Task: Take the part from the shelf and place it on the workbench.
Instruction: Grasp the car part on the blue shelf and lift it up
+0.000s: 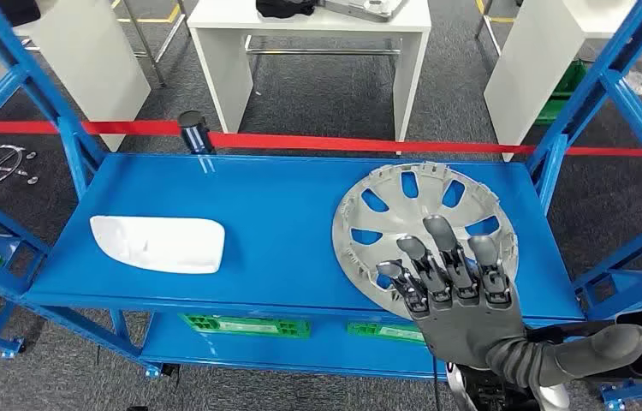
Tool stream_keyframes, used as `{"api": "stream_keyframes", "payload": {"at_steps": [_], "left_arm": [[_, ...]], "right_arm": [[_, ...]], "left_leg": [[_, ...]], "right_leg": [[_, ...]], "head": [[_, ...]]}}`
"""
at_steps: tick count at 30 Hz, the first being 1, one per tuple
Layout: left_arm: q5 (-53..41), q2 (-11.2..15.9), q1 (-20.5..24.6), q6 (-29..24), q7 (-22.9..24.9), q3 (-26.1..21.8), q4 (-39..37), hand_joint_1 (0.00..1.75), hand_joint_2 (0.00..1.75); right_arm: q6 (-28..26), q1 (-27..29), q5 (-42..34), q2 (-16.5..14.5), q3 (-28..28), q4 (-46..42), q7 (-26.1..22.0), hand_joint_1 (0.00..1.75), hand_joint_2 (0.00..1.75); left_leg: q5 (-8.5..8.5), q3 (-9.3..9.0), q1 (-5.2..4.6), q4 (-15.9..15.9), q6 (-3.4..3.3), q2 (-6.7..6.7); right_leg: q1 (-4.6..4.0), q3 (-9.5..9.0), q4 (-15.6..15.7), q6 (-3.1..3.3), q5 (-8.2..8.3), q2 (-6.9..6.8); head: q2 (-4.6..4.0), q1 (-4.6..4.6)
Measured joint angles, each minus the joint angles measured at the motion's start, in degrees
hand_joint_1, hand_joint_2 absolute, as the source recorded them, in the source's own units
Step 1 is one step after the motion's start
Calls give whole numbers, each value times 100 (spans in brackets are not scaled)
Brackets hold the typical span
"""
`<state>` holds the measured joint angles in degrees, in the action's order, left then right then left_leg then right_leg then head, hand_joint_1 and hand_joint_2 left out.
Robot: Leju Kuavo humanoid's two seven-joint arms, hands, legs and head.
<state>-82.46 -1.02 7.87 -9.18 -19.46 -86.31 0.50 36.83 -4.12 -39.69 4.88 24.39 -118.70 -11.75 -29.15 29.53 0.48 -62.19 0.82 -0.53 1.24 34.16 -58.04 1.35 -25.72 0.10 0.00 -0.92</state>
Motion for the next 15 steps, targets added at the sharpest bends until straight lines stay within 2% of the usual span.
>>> {"api": "stream_keyframes", "payload": {"at_steps": [2,3,4,5,6,7,8,10,11,12,15], "left_arm": [[-11,-2,-1,-2,-2,0,1,0,0],[-20,-4,-4,-4,-3,0,2,0,0],[-26,-4,-9,-7,-3,0,2,0,0],[-31,-3,-14,-9,-3,0,2,0,0],[-33,-3,-18,-11,-4,0,2,0,0],[-35,-3,-19,-12,-4,0,2,0,0],[-36,-2,-19,-13,-4,0,2,0,0],[-36,9,-24,-19,-4,0,6,0,0],[-36,21,-32,-26,-5,0,12,0,0],[-36,31,-41,-33,-5,0,18,0,0],[-36,26,-33,-48,-10,0,28,0,0]], "right_arm": [[0,1,1,-7,0,-1,-2,0,0],[0,2,2,-11,0,-1,-3,0,0],[0,4,2,-15,0,-1,-3,0,0],[0,6,2,-16,-1,-1,-3,0,0],[0,7,2,-16,-1,-1,-3,0,0],[0,6,2,-16,-1,-1,-3,0,0],[2,5,2,-16,-1,-1,-4,0,0],[19,3,-10,-14,1,8,-7,0,0],[31,2,-22,-14,2,16,-9,0,0],[42,-1,-36,-13,4,24,-11,0,0],[66,-24,-78,-12,9,26,-15,0,0]], "left_leg": [[-41,301,6,-427,23,8],[-135,588,9,-800,45,14],[-318,856,12,-1083,59,17],[-524,1071,12,-1230,65,18],[-672,1214,8,-1220,58,18],[-691,1279,0,-1050,35,19],[-522,1281,-17,-752,-7,18],[226,1205,-86,-47,-147,-5],[554,1157,-118,179,-207,-38],[783,1125,-142,295,-248,-69],[905,1021,-124,379,-270,-79]], "right_leg": [[-4,-56,0,22,-57,5],[-7,-116,-1,41,-111,13],[-12,-183,-1,43,-165,20],[-17,-261,-1,41,-222,30],[-25,-350,-2,38,-281,41],[-36,-444,-1,34,-348,50],[-50,-538,1,34,-419,59],[-80,-680,8,26,-554,83],[-101,-717,9,14,-617,102],[-115,-738,12,-3,-675,128],[-143,-795,14,-71,-809,171]], "head": [[0,-4],[0,-6],[0,-7],[0,-8],[0,-8],[0,-8],[0,-8],[0,-6],[0,-3],[0,-1],[0,-3]]}}
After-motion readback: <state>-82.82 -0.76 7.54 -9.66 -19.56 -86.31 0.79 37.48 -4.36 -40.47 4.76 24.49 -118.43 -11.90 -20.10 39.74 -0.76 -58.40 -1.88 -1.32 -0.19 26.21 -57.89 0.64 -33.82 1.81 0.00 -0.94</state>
